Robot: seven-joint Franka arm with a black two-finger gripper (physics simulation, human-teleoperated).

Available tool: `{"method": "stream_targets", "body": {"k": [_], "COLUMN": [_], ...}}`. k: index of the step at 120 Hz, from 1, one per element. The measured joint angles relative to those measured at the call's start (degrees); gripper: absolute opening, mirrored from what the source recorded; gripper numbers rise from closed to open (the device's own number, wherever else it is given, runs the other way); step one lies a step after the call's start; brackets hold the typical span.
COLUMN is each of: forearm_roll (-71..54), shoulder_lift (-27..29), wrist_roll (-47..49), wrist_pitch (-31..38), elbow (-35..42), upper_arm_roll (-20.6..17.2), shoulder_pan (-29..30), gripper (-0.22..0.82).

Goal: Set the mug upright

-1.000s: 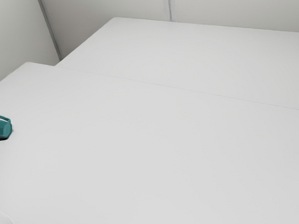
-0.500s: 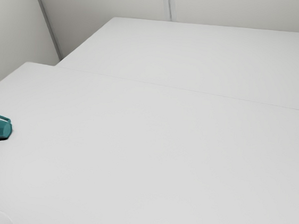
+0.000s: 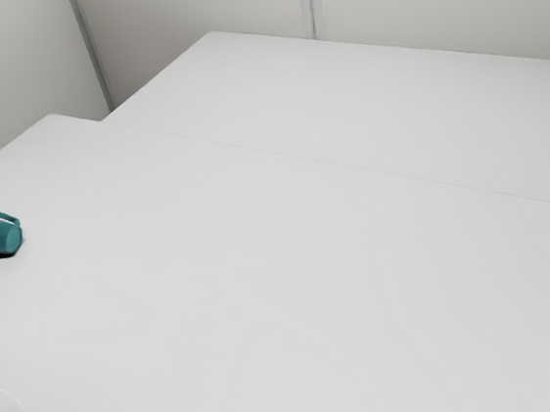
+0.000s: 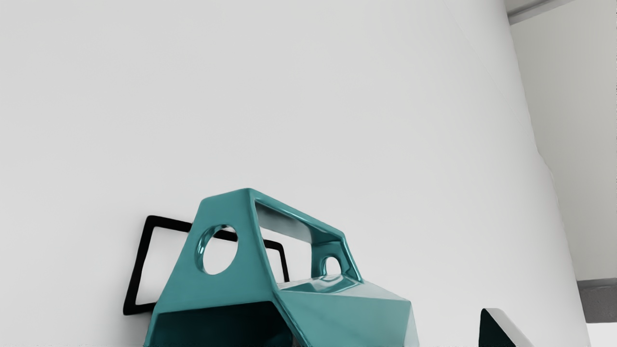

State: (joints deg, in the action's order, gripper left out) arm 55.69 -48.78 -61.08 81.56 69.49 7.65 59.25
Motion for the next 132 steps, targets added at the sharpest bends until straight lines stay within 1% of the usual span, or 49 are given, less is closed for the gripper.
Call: {"method": "stream_targets", "body": {"k": [23,35,42,64,75,88,114,132], "forearm_roll": [-0.1,-0.3,-0.4,-1.7,-5.3,-12.8,-26.3,-33.9], "shoulder_lift": [0.4,1.0,2.0,5.3,8.2,13.5,26.2,33.5], "wrist_roll": [-1.3,-1.9,-2.1,-2.5,-2.0,-0.4,4.3,8.7], "wrist_pitch": [-0.1,-0.1,-0.1,0.2,0.6,1.0,7.1,11.8], "elbow": [0.3,0.5,1.3,1.8,1.8,3.3,15.8,23.7], "upper_arm_roll": [0.0,0.0,-0.1,-0.5,-1.2,-3.3,-3.8,-3.8], "shoulder_pan": [0.0,-0.1,-0.3,-3.6,-6.4,-9.1,-18.1,-24.6], "gripper": [0.02,-0.07,-0.1,-0.14,-0.15,-0.16,-0.17,-0.17]}}
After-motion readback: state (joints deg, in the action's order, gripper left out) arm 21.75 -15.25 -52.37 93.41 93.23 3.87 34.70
